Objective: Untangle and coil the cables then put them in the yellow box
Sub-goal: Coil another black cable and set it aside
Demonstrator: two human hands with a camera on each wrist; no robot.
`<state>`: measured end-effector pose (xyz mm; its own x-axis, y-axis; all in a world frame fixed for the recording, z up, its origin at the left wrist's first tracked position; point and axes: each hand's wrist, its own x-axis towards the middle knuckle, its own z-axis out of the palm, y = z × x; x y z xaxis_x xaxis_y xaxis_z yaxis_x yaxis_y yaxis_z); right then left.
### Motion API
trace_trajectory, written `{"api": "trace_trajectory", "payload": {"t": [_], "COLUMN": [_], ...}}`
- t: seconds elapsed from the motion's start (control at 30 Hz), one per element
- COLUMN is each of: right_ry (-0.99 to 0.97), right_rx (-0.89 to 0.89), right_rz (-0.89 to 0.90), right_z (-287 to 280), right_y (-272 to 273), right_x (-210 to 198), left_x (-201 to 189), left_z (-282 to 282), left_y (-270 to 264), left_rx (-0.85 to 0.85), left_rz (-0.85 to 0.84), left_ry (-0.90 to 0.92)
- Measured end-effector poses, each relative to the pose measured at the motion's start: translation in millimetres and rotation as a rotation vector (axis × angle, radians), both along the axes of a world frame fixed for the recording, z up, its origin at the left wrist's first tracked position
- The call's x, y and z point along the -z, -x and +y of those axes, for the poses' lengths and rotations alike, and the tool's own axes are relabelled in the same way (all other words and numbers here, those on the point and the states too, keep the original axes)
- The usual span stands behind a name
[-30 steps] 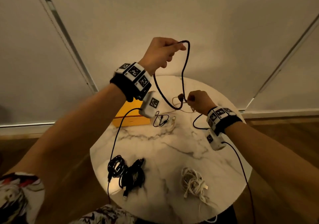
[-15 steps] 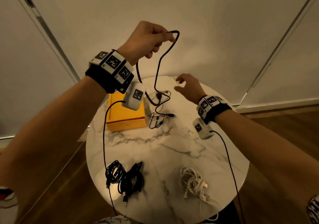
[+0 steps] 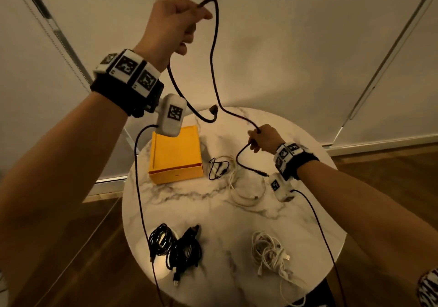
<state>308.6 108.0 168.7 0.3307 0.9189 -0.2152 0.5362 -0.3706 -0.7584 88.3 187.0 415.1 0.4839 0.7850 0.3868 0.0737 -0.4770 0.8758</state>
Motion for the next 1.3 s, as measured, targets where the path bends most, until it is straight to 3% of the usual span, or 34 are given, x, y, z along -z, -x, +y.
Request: {"api": "trace_trajectory", "payload": {"t": [0.1,0.17,0.23,0.4,0.47,0.53,0.6,0.8,1.1,1.2,1.3], "right_ry": [-0.118,-0.174,-0.136,0.26,0.039,-0.364,-0.618,-0.58,-0.638,-0.588,-0.598], "right_rx": [0.079,0.109,0.108,-0.087,-0.072,-0.01,-0.031,-0.343,-0.222,-0.215,-0.135], "right_rz": [0.177,0.163,0.062,-0.403,-0.412,-0.305,-0.194,-0.14,-0.095,-0.144,-0.131], "right_z": [0.7,-0.2,-2.9,-24.4,-30.2,-38.5,-44.6,-52.7,-84.9,-86.9,-83.6], "right_y": [-9.6,-17.3,-27.9,-33.4,-20.1,-2.0,14.5,24.6,-23.4,-37.9,-57.5], "right_x": [-18.1,-27.4,-32.4,-37.6,-46.6,-65.5,-93.8,-142.5,-167.3,-172.2,-168.6], "left_x": [19.8,38.6,58.8,96.1,102.8,106.5,107.4,110.2,184.0,193.3,198.9], "left_z": [-4.8,-9.0,-13.9,-32.6,-42.0,-51.7,-60.6,-68.7,-83.4,-95.4,-100.1], "left_y": [-4.9,-7.6,-9.2,-9.1,-10.8,-14.5,-17.6,-6.0,39.2,39.5,40.5], "left_rx": [0.021,0.023,0.035,0.121,0.164,0.228,0.284,0.332,0.378,0.373,0.404], "left_rz": [0.035,0.04,0.044,0.056,0.106,0.171,0.226,0.181,0.276,0.172,-0.223], "left_ry": [0.087,0.148,0.203,0.291,0.294,0.296,0.291,0.323,0.332,0.402,0.705]}}
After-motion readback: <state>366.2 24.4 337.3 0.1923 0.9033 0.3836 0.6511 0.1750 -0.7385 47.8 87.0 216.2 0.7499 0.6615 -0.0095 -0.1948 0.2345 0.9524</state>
